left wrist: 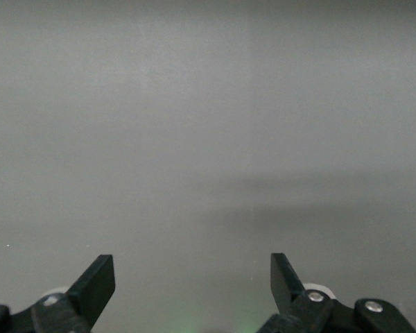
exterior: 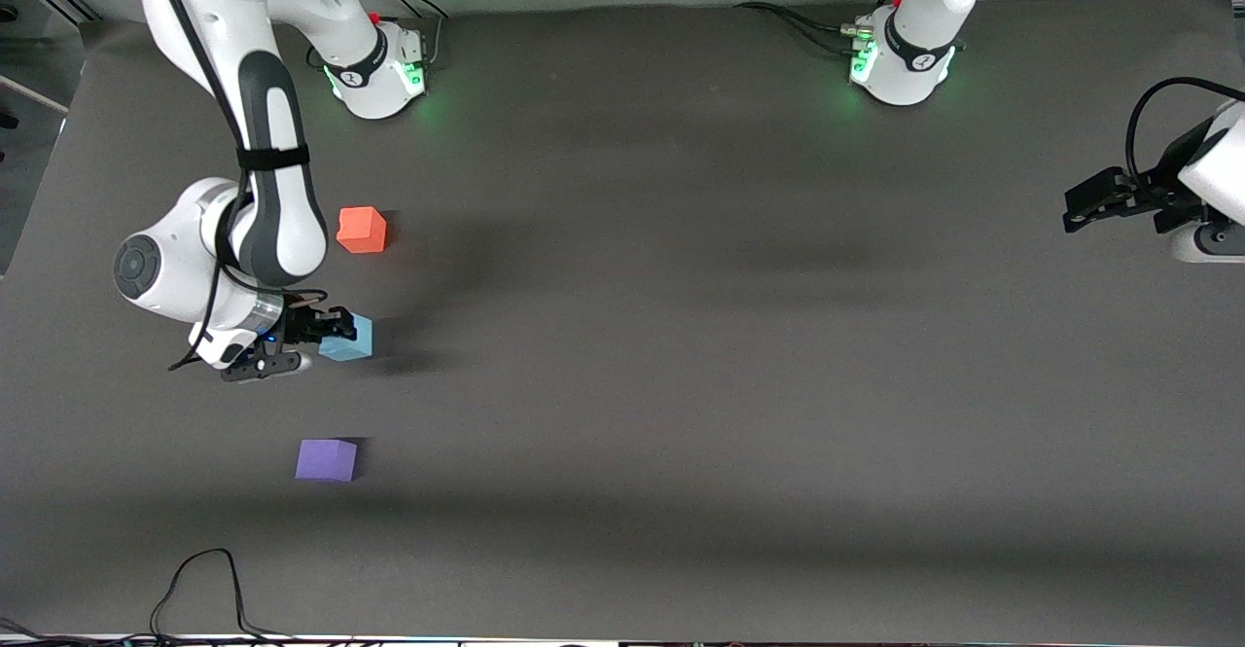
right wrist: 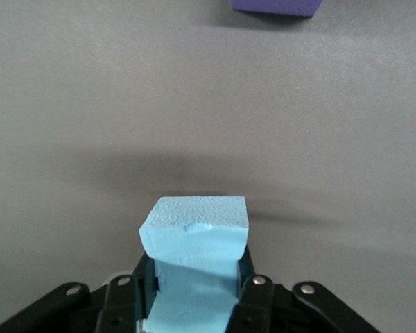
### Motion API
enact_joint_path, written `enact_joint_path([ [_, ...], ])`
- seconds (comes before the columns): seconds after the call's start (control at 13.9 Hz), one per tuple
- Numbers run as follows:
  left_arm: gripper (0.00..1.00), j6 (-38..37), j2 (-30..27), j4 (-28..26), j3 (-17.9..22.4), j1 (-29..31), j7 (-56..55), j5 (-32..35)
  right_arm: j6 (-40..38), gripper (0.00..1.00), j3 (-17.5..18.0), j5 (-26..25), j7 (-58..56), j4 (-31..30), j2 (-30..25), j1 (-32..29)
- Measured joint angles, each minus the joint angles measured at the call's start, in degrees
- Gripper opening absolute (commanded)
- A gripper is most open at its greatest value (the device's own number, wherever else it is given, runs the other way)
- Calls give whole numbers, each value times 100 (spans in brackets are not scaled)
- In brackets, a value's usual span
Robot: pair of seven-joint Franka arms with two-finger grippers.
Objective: Place blue block between orange and purple blocks
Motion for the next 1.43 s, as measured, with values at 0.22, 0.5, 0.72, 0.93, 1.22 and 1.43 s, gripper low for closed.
enact_joint_path([
  [0.22,100,0,0,0,0,0,0,0,52,37,-6,136,-255,38,278,-104],
  [0.5,100,0,0,0,0,0,0,0,52,83,-8,153,-349,59,306,-192],
  [0.72,100,0,0,0,-4,0,0,0,51,100,-8,342,-351,61,364,-192],
  [0.93,100,0,0,0,-7,0,-7,0,51,100,-7,418,-352,92,461,-192],
  [1.22,100,0,0,0,-7,0,-9,0,-161,100,-82,435,-352,310,441,-184],
  [1.43,100,0,0,-1,-7,0,-9,0,-1105,100,-568,347,-352,859,421,-120],
])
